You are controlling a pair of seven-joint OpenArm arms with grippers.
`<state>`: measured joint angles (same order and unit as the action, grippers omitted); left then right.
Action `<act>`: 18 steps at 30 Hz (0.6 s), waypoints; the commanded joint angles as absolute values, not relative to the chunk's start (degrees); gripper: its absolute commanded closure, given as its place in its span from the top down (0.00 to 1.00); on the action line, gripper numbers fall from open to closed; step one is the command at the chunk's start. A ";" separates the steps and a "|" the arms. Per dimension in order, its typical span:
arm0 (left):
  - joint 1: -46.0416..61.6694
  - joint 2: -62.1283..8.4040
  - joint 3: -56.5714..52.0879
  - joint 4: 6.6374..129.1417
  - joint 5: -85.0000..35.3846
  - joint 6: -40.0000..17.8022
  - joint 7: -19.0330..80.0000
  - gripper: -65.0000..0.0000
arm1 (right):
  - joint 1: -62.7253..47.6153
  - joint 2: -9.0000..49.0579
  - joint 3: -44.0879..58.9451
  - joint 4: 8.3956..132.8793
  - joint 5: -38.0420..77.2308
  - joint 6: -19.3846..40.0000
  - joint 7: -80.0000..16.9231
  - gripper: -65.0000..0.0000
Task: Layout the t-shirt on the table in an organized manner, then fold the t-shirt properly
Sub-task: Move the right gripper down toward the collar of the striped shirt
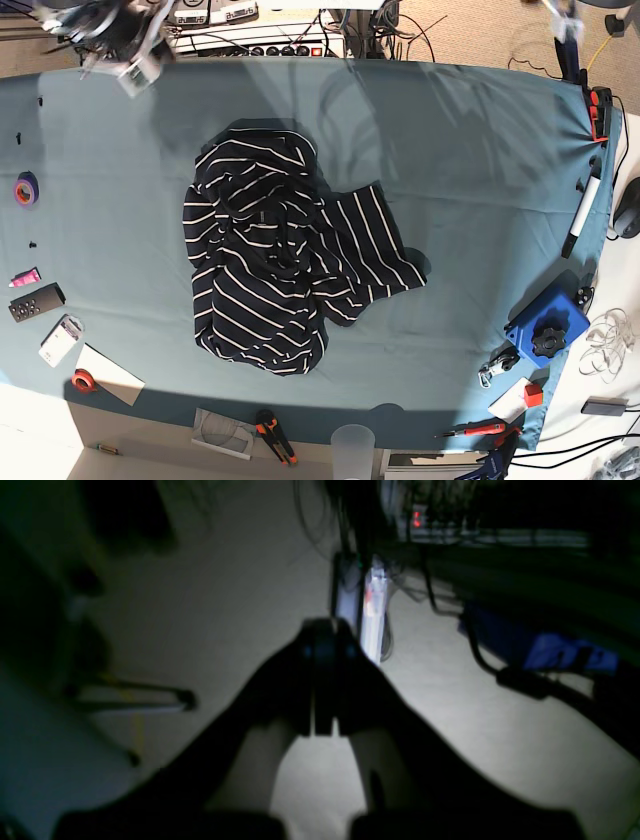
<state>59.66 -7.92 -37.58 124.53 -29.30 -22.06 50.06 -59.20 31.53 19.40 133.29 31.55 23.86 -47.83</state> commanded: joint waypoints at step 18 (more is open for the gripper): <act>53.89 -8.12 -38.44 135.00 -29.65 -36.77 33.56 0.11 | -48.36 31.90 22.57 135.00 27.11 23.79 -46.83 0.00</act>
<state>53.19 -7.84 -38.15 134.17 -28.60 -36.51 34.68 -48.23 31.27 22.13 134.17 27.03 23.97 -47.99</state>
